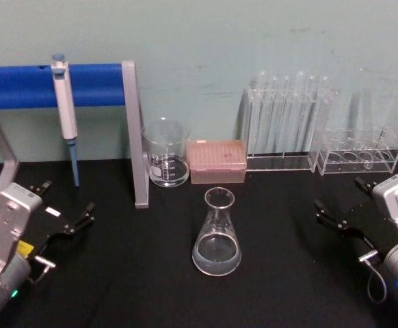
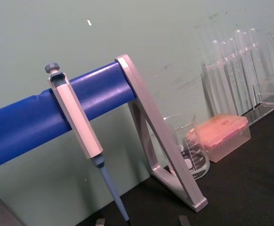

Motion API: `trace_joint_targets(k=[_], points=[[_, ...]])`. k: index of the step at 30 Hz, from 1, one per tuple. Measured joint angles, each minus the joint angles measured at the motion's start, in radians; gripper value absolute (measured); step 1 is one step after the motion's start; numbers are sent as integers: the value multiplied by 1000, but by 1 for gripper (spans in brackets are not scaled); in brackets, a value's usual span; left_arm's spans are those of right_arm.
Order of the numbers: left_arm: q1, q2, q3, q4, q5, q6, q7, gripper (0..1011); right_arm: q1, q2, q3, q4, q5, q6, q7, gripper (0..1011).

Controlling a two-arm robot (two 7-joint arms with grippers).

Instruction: Grasp the erlenmeyer flask with one hand, shake it three times, then place it back.

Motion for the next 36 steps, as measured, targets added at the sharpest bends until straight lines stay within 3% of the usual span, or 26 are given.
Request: trace_joint_targets(k=[27, 36], points=[[0, 0, 0, 0, 0, 0, 0, 1001, 0, 0, 0, 0, 0, 0, 1, 1000], [0, 0, 0, 0, 0, 0, 0, 1001, -10, 6, 24, -9, 23, 34, 74, 1000]])
